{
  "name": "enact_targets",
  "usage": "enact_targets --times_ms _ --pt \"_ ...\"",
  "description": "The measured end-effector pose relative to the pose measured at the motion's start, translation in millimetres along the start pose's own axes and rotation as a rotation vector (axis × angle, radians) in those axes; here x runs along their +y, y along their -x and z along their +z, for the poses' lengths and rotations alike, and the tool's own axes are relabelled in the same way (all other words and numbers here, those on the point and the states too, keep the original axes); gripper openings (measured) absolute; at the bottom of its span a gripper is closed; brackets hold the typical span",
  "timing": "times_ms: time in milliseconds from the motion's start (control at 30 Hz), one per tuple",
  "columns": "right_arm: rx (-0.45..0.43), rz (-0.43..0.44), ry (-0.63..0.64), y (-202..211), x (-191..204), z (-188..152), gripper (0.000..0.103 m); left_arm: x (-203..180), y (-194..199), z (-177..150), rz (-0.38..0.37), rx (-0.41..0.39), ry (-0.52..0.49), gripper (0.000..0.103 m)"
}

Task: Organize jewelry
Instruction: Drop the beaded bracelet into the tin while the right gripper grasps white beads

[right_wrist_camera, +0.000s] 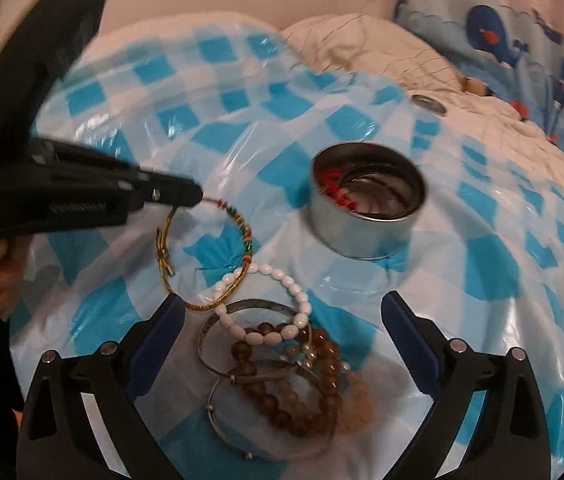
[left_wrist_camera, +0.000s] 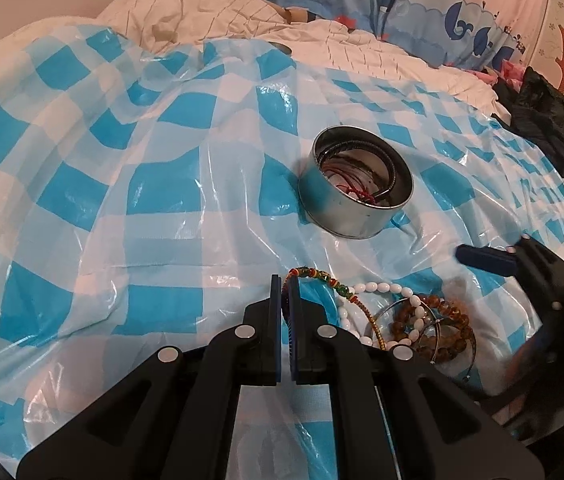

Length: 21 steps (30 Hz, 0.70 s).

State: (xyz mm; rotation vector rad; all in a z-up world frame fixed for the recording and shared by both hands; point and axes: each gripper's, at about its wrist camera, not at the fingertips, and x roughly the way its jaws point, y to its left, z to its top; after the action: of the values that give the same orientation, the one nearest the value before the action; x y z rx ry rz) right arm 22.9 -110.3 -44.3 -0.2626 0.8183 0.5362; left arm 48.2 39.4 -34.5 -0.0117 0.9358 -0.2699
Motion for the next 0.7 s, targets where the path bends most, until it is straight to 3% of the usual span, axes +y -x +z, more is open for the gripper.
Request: enact_targets --times_ms 300,400,500,633,700 --pt "0.070 0.029 0.042 -28 7 4 0.092 -1 2 3 0.012 -0.010 -0.013 0.002" --pt "0.084 0.044 0.034 -30 6 3 0.055 -2 3 4 0.013 -0.013 -0.014 0.002" --pt "0.074 0.059 0.008 -28 2 3 0.031 -1 5 4 0.014 -0.018 -0.012 0.002" --pt "0.059 0.053 -0.011 -19 -3 4 0.010 0 8 6 0.007 -0.032 -0.005 0.002" --pt "0.043 0.045 -0.026 -12 -9 6 0.007 1 9 8 0.003 -0.041 0.001 0.002"
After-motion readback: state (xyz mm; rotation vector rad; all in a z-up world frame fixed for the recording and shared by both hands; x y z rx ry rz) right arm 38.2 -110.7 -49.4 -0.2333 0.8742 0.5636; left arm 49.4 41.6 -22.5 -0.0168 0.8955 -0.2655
